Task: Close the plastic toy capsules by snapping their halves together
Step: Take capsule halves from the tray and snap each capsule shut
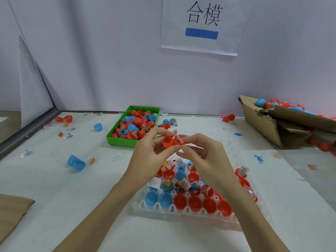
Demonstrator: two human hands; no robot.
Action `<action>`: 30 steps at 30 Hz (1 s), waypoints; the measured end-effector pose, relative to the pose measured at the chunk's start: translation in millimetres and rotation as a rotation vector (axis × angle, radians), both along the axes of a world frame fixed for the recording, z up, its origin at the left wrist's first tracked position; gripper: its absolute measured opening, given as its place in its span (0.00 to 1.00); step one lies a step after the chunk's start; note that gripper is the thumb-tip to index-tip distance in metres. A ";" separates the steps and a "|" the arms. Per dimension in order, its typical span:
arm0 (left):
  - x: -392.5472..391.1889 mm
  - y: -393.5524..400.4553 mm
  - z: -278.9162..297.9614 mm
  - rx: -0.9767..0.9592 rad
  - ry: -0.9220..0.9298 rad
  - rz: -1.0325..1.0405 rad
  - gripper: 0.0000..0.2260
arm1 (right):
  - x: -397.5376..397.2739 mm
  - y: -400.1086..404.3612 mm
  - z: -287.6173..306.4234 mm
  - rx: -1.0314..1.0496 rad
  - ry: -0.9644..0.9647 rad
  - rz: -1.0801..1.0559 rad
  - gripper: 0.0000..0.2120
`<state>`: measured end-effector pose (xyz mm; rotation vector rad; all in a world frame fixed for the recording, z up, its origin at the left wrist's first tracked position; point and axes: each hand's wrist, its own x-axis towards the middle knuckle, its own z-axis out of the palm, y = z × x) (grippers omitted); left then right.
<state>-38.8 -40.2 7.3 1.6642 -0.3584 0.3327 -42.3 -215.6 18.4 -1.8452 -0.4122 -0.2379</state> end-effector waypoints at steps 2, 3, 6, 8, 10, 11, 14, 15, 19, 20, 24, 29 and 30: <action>0.3 0.7 0.7 0.002 0.016 -0.012 0.18 | -0.2 1.1 -0.9 0.065 0.026 0.028 0.04; 0.7 1.1 1.1 0.008 0.025 -0.012 0.18 | -0.3 1.8 -1.2 0.089 0.036 0.040 0.04; 1.5 1.6 1.7 0.054 0.028 0.003 0.14 | -0.1 2.4 -2.0 0.110 0.045 0.048 0.03; 0.5 2.0 2.8 0.093 -0.001 0.028 0.13 | 0.5 1.9 -2.7 0.100 0.050 0.039 0.03; -0.5 2.9 4.5 0.157 -0.048 0.074 0.12 | 1.1 1.1 -3.2 0.071 0.049 0.018 0.04; -1.1 3.2 5.2 0.181 -0.067 0.100 0.12 | 1.3 1.0 -3.3 0.058 0.046 0.009 0.05; -2.5 4.0 7.6 0.199 -0.077 0.141 0.13 | 1.7 1.6 -3.4 0.026 0.031 -0.019 0.04; -2.5 4.4 8.6 0.194 -0.069 0.133 0.14 | 1.8 1.5 -3.3 0.015 0.025 -0.030 0.04; -0.3 7.5 10.8 0.056 0.013 0.033 0.17 | 3.2 -3.3 -2.2 -0.044 -0.033 -0.077 0.04; 0.3 8.8 10.6 0.049 0.016 0.026 0.16 | 2.9 -4.4 -2.3 -0.073 -0.051 -0.083 0.03; -2.2 7.9 8.1 0.201 -0.106 0.064 0.14 | -0.6 -3.3 -3.4 -0.198 -0.170 -0.105 0.05; -4.4 6.5 8.7 0.146 -0.132 0.050 0.17 | 1.1 -1.4 -4.6 -0.332 -0.330 -0.162 0.12; -4.6 6.2 9.1 0.119 -0.114 0.042 0.17 | 2.0 -1.5 -5.5 -0.368 -0.352 -0.172 0.13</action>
